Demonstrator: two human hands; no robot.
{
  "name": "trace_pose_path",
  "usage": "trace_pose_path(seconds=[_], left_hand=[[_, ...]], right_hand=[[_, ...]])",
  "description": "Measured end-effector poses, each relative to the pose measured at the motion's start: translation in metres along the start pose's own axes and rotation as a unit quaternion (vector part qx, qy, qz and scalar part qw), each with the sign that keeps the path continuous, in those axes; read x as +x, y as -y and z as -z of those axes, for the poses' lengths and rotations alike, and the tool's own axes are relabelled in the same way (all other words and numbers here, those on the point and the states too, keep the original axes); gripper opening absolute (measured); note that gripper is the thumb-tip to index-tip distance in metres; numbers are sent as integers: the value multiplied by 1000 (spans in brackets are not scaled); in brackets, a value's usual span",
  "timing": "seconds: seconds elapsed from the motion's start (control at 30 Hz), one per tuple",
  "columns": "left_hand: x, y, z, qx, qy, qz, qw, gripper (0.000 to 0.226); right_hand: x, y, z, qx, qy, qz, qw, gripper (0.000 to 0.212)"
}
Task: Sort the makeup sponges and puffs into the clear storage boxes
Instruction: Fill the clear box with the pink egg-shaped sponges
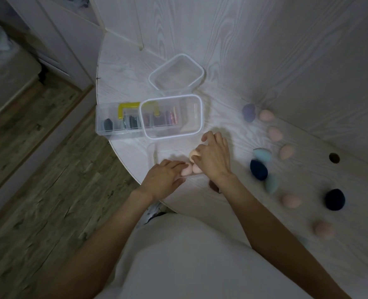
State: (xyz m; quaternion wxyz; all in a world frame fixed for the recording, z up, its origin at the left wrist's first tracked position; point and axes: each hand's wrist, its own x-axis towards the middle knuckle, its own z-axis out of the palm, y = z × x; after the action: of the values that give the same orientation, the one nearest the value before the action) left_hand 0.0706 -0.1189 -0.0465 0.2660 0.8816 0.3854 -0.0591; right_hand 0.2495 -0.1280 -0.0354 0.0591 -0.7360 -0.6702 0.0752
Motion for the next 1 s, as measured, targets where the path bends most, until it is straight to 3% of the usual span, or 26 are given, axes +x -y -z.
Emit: trace_pose_path(seconds=[0.17, 0.33, 0.47, 0.53, 0.63, 0.8, 0.93, 1.0], left_hand=[[-2, 0, -3, -16, -20, -1, 1000, 47], [-2, -2, -3, -11, -18, -1, 1000, 45], [-3, -4, -5, 3, -18, -3, 1000, 45], [-1, -6, -5, 15, -29, -4, 999, 44], [7, -14, -7, 16, -30, -15, 999, 42], [14, -24, -5, 23, -25, -17, 999, 40], [18, -28, -2, 37, -10, -6, 999, 44], [20, -31, 1, 40, -3, -6, 999, 44]], right_hand=[[-1, 1, -6, 9, 2, -28, 1000, 27], [-2, 1, -3, 141, 22, -51, 988, 31], [-18, -21, 17, 201, -65, -25, 977, 26], [-31, -49, 23, 219, -131, -59, 965, 24], [-50, -99, 17, 207, -161, -147, 954, 22], [-58, -167, 6, 48, -91, -276, 956, 37], [-56, -186, 2, 93, -19, -290, 952, 34], [-58, -187, 6, 129, -37, -292, 947, 34]])
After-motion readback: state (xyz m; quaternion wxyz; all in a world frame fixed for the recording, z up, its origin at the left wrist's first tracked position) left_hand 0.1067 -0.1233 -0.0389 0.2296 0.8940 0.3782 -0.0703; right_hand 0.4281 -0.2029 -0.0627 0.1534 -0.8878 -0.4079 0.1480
